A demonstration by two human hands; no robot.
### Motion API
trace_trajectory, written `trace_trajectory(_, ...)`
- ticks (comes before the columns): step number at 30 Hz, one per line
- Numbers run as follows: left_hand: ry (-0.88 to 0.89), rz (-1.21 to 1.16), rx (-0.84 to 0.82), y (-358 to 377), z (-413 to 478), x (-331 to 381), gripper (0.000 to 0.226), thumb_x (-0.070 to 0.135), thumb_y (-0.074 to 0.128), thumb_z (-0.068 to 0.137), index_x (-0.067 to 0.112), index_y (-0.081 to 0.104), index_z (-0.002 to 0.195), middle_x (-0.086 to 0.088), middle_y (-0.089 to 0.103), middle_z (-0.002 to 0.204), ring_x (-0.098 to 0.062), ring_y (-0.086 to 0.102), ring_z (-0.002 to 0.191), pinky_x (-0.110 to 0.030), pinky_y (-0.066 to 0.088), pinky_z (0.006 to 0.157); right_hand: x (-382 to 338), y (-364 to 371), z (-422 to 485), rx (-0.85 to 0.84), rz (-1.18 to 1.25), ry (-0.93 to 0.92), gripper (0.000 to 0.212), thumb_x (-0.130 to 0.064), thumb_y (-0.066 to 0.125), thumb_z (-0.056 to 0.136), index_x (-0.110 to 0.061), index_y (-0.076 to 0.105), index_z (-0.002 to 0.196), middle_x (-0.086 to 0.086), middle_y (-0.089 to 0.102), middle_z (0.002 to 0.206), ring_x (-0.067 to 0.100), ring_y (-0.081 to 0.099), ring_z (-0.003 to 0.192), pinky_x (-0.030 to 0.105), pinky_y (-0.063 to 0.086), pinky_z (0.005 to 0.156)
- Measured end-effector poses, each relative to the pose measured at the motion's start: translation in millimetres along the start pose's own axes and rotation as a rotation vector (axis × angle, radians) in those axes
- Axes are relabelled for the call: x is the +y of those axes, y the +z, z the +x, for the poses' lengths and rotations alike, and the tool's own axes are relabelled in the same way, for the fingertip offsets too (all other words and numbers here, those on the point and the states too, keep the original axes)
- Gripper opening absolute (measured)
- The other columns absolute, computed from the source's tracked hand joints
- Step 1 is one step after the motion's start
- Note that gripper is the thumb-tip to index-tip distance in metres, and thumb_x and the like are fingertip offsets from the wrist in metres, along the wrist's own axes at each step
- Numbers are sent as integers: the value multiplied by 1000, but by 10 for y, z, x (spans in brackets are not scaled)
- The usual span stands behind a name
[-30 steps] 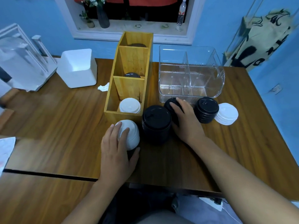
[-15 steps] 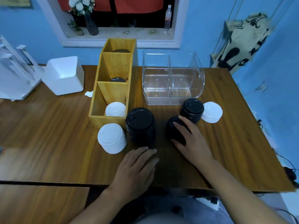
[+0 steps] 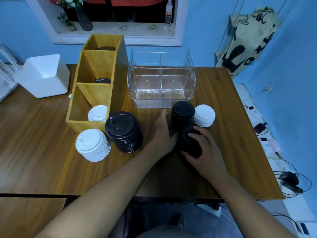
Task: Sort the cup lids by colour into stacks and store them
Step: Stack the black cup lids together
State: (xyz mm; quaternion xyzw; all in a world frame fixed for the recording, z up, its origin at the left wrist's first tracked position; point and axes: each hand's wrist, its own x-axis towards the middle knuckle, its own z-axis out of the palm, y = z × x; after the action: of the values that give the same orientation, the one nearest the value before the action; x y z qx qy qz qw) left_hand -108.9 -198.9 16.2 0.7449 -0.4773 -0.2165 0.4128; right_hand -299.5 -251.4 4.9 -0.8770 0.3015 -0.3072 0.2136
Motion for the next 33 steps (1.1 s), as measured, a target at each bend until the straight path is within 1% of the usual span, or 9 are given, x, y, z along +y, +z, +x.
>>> trace_trajectory(2,52,-10,66,59,248,18,75,19,86,73,30,42,133,12,62,127,-13,57,123,-41,49,102,1,-46,13,56,55,54,61,-22,90,73,-9,62,126,4,47,146,10,45,135,15,33,113)
trace_trajectory(3,67,6,69,75,330,20,74,25,89,69,33,44,128,14,64,122,-14,61,119,-38,51,98,3,-78,14,77,72,72,62,-22,90,73,-10,62,126,4,48,145,10,46,135,15,34,113)
trace_trajectory(7,-11,67,58,155,499,-31,85,50,90,56,37,48,129,13,63,126,-16,54,123,-34,48,96,20,-242,10,150,147,121,62,-20,91,71,-10,62,125,4,51,142,12,49,134,28,42,111)
trace_trajectory(11,30,193,45,237,536,-61,75,75,75,59,41,54,123,21,63,117,-9,58,115,-36,52,96,-27,-397,176,224,203,113,63,-15,88,73,-5,60,128,7,50,143,12,48,135,23,41,109)
trace_trajectory(15,127,140,46,178,274,-108,75,58,88,64,34,55,127,18,63,122,-8,58,118,-32,43,105,-129,-453,440,171,197,78,68,-19,85,78,-11,53,137,3,43,150,11,42,139,24,41,110)
trace_trajectory(18,140,74,-3,51,81,-139,69,51,92,61,34,59,120,20,64,113,0,59,107,-30,54,91,-175,-380,544,45,125,25,74,-25,84,80,-20,47,144,-3,38,154,10,38,142,20,37,113)
trace_trajectory(22,131,57,-72,1,9,-183,64,61,87,61,40,59,113,19,65,109,-1,62,102,-35,59,82,-194,-212,534,-68,46,-49,75,-29,81,83,-27,44,149,-8,32,158,1,28,146,9,24,114)
trace_trajectory(28,167,-2,-76,-53,-32,-123,53,54,83,69,32,60,112,15,68,105,-2,65,96,-37,59,79,-221,-134,582,-122,-50,-131,71,-35,75,87,-27,45,151,-10,27,162,5,25,149,21,25,116)
trace_trajectory(33,189,5,-79,-70,-42,-86,49,46,84,73,31,61,113,13,69,104,-1,65,95,-33,59,78,-206,-131,584,-132,-144,-232,70,-35,75,87,-26,47,150,-2,33,161,17,39,144,30,38,112)
